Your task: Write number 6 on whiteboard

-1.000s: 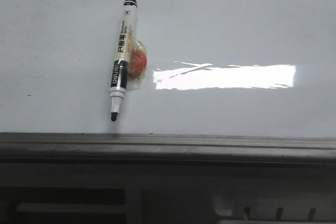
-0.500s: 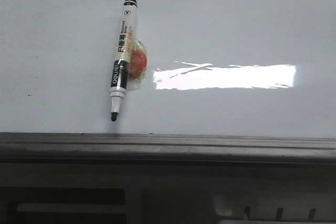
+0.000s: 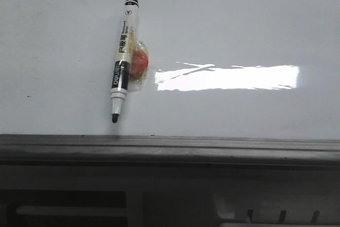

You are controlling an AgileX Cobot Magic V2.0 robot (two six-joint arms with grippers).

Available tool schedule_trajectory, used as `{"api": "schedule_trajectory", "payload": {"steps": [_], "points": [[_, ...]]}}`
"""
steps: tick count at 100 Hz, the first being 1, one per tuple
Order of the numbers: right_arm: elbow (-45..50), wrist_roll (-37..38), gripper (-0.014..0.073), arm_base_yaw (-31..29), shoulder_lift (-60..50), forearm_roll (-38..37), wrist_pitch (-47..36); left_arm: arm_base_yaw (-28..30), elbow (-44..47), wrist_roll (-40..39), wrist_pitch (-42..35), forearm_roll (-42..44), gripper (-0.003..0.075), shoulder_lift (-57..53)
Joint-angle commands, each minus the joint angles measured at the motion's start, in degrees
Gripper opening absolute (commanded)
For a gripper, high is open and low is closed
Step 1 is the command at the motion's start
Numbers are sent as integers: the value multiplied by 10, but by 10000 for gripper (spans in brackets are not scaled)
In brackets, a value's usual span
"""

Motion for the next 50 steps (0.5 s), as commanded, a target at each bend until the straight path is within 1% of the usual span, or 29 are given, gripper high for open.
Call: {"api": "schedule_trajectory", "payload": {"steps": [1,7,12,13,14,23,31,37,40,44,47,50], "points": [[-20,8,-53,-4,-11,14,-43,-1,2,4,-32,-12,-19,-17],[-55,10,-53,-4,-11,14,-16,-1,-21,14,-23,12,-19,-17],[-99,10,-53,-4,-9,14,34,-1,-52,25,-3,53,-19,-11],[-110,10,-53,-4,-9,14,60,-1,-56,27,4,59,-19,-9],[-110,10,-53,-4,-7,14,60,-1,-61,31,9,65,-19,-6],[-183,-6,-53,-4,16,3,194,-1,-129,37,93,160,-19,32],[-228,-44,-53,-4,44,3,282,-1,-198,51,189,241,-19,82],[-255,-67,-53,-4,73,3,325,-1,-239,77,238,274,-12,130],[-269,-80,-52,-4,85,3,342,-1,-261,93,257,285,5,153],[-282,-91,-41,-4,103,3,362,-1,-281,118,282,290,55,186],[-293,-97,-23,-4,112,3,373,-1,-298,140,297,290,104,208],[-301,-98,2,-4,123,3,384,-1,-310,158,314,289,180,230]]}}
